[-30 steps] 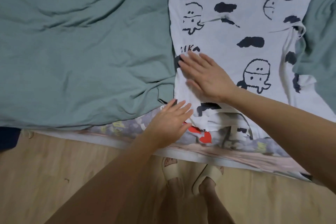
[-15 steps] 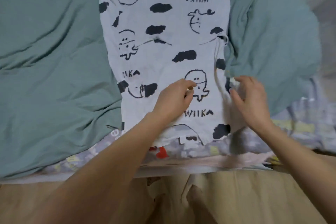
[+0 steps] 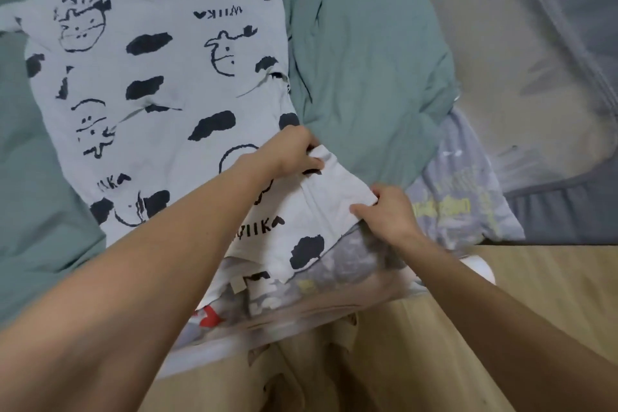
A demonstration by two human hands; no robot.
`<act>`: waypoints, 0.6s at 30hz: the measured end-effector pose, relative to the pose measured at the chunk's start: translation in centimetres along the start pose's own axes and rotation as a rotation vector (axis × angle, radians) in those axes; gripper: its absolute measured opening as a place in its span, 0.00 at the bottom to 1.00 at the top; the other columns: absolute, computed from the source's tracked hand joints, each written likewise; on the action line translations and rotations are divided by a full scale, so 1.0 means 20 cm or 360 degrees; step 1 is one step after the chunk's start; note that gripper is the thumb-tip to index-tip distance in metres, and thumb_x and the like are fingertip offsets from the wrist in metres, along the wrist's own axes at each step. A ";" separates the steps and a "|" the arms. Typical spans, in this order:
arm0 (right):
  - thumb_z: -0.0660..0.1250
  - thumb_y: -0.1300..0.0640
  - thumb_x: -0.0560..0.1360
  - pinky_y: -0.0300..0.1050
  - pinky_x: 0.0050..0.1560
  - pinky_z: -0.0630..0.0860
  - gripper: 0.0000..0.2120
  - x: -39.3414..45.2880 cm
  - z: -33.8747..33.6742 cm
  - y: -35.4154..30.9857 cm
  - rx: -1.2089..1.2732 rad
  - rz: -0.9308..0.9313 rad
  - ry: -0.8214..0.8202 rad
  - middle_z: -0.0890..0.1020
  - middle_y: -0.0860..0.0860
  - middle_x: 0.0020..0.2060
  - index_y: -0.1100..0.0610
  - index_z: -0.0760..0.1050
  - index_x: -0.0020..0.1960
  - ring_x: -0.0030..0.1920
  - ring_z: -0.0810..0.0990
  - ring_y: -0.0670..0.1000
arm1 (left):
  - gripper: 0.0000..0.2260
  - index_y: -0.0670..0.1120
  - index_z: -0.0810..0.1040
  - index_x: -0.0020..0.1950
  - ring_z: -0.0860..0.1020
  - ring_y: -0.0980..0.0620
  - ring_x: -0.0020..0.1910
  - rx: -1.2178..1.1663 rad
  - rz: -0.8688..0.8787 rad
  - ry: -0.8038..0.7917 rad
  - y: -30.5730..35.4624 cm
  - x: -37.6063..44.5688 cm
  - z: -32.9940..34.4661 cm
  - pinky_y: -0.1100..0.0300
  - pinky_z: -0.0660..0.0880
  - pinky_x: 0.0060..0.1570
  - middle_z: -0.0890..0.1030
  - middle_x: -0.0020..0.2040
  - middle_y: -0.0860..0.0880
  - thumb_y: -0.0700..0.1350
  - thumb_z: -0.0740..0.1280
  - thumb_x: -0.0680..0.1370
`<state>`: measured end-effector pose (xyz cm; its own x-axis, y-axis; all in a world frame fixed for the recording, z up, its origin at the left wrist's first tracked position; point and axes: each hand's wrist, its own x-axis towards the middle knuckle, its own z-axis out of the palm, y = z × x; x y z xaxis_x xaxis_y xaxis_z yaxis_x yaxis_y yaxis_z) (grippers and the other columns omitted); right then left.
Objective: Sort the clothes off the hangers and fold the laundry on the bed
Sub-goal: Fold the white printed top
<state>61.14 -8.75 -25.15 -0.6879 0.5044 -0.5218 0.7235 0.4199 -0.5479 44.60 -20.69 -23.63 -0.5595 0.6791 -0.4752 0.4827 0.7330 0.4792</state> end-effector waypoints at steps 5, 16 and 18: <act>0.67 0.64 0.71 0.45 0.33 0.62 0.10 -0.02 -0.09 0.10 0.0096 0.0022 0.0155 0.74 0.54 0.32 0.58 0.66 0.36 0.37 0.77 0.58 | 0.05 0.45 0.82 0.44 0.76 0.52 0.33 -0.0345 0.0116 0.0106 0.07 -0.01 0.01 0.55 0.73 0.39 0.84 0.37 0.47 0.45 0.70 0.74; 0.64 0.69 0.73 0.37 0.35 0.72 0.12 -0.16 0.05 0.10 0.0802 -0.0106 0.0255 0.73 0.55 0.29 0.56 0.65 0.38 0.33 0.72 0.45 | 0.15 0.43 0.79 0.61 0.77 0.47 0.51 -0.0111 0.0157 0.0032 0.03 -0.01 0.08 0.55 0.72 0.55 0.79 0.49 0.47 0.39 0.70 0.74; 0.66 0.68 0.73 0.36 0.31 0.64 0.11 -0.20 0.08 0.09 0.0691 -0.0203 0.0307 0.67 0.47 0.24 0.57 0.66 0.38 0.27 0.64 0.43 | 0.12 0.42 0.79 0.58 0.79 0.46 0.48 -0.0108 0.0135 0.0053 0.00 0.01 0.08 0.55 0.75 0.53 0.80 0.48 0.45 0.40 0.70 0.75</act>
<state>65.01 -11.15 -25.06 -0.7165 0.6174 -0.3249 0.5153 0.1545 -0.8430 45.62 -20.50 -24.78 -0.5409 0.7362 -0.4067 0.4830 0.6678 0.5663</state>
